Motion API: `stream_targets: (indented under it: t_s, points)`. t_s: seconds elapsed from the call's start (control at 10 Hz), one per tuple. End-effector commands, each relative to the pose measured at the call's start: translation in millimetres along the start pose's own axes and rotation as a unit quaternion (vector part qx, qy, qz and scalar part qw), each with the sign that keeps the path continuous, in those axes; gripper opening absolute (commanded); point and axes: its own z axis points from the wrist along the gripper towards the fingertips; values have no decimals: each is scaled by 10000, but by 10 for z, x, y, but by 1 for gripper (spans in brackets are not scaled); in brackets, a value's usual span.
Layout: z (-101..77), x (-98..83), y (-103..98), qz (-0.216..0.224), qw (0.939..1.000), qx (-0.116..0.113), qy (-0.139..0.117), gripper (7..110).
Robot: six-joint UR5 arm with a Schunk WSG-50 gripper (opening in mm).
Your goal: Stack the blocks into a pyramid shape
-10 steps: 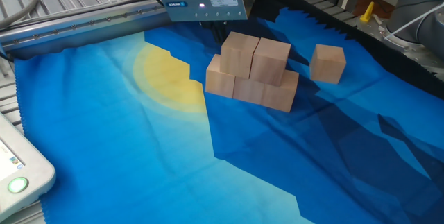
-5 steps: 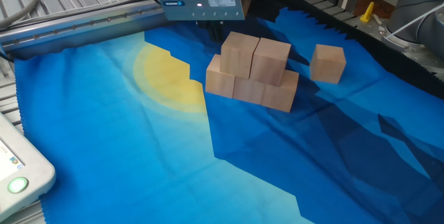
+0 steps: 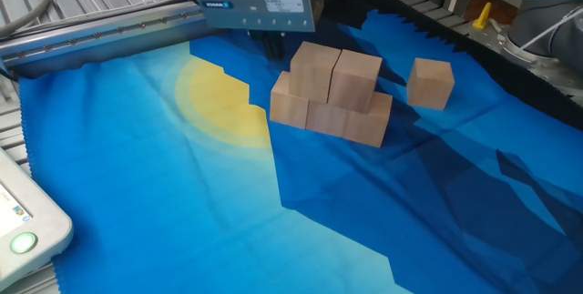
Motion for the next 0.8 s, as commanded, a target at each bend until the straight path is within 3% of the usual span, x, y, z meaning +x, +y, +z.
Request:
stream_targets:
  t_s: [0.0,0.1,0.3,0.5,0.7]
  points:
    - [-4,-243,303,146,9997,-185,-45,7]
    - [19,-232,286,142,9999,-90,12,7]
    - [62,-296,430,107,9996,-248,-44,7]
    - [101,-300,465,92,9997,-215,-2,7]
    - [130,-303,605,-71,9992,-390,39,7]
